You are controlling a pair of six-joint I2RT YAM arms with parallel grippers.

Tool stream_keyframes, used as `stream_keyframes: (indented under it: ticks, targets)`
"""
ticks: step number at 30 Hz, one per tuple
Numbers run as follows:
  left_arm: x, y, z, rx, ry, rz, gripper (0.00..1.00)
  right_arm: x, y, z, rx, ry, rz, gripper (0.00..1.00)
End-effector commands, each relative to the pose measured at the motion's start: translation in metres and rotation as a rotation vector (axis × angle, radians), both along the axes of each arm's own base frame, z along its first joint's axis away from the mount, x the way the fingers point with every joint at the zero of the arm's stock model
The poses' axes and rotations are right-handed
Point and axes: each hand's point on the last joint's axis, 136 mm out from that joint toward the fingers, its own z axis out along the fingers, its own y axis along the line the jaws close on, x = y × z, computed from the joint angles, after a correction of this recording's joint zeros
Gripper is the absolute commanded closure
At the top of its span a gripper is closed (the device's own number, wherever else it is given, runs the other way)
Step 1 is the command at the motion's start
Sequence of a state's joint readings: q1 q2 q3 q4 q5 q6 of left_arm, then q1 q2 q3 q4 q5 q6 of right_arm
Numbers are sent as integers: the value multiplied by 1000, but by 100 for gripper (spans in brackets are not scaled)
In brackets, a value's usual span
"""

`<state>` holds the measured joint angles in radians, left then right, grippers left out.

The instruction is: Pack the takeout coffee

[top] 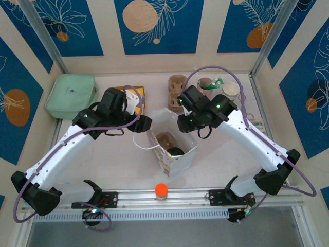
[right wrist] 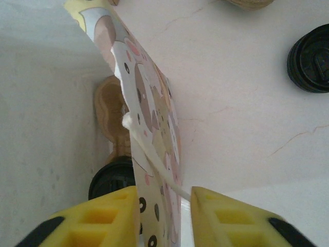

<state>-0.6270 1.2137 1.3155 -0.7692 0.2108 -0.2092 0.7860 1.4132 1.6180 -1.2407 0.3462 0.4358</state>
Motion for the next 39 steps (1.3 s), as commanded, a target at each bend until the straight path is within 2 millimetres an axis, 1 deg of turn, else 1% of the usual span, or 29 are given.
stream_keyframes:
  ticks: [1, 3, 8, 14, 20, 33, 35, 39]
  targets:
    - [-2, -8, 4, -38, 3, -19, 27, 0, 3, -5, 17, 25, -1, 73]
    - [-1, -10, 4, -42, 4, -18, 27, 0, 2, -4, 20, 25, -5, 73]
    - [2, -15, 3, -57, 13, -21, 27, 1, -3, -3, 33, 30, -34, 84]
    - [5, -17, 8, -63, 2, -20, 25, 3, -13, -2, 60, 34, -83, 88]
    - [6, -19, 12, -69, -8, -21, 24, 6, -23, -1, 81, 32, -132, 92]
    - [7, -17, 15, -66, -25, -16, 23, 11, -42, 4, 119, 8, -219, 94]
    - [7, -17, 15, -64, -25, -16, 23, 12, -45, 5, 127, 4, -234, 96]
    - [8, -16, 15, -62, -30, -14, 23, 13, -51, 7, 141, -4, -262, 96]
